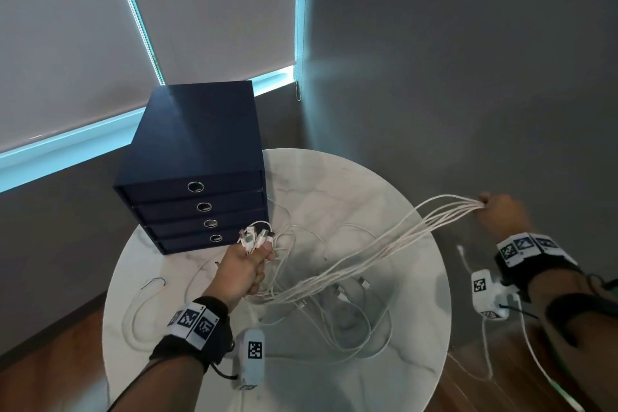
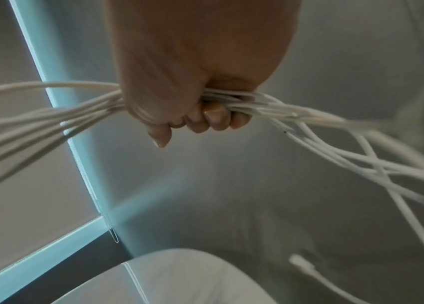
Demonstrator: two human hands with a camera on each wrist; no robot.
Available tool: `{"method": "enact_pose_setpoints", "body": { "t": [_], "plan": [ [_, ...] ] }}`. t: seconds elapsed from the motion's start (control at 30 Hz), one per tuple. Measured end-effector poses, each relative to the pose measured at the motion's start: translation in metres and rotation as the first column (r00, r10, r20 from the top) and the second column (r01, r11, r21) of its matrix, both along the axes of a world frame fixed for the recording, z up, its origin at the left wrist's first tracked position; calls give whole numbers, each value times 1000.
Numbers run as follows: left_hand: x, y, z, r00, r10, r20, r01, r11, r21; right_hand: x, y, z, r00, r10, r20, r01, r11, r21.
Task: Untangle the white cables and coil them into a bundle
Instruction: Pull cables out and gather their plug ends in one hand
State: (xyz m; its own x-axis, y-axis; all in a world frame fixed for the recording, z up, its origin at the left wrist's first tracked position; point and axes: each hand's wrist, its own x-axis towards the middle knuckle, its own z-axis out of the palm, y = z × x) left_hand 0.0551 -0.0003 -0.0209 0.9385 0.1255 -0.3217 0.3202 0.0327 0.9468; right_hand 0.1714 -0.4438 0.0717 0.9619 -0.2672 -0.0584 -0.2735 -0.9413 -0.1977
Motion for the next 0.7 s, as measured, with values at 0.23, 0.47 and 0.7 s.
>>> {"method": "enact_pose_setpoints", "body": {
  "t": [0.23,0.47,0.7],
  "plan": [
    [-3,-1,-4,1000,-22,-17,21,1000,-11,-46,-10,-82,942,-139,-306,162,986,50],
    [-9,-4,-7,998,13,-61,-17,998,-65,-95,-39,-153,747,-14,-664,-149,971,-188],
    [-17,0,-17,978,127,-164,-149,981,-125,-58,27,-98,759,101,-643,-310,925,-221]
  ]
}}
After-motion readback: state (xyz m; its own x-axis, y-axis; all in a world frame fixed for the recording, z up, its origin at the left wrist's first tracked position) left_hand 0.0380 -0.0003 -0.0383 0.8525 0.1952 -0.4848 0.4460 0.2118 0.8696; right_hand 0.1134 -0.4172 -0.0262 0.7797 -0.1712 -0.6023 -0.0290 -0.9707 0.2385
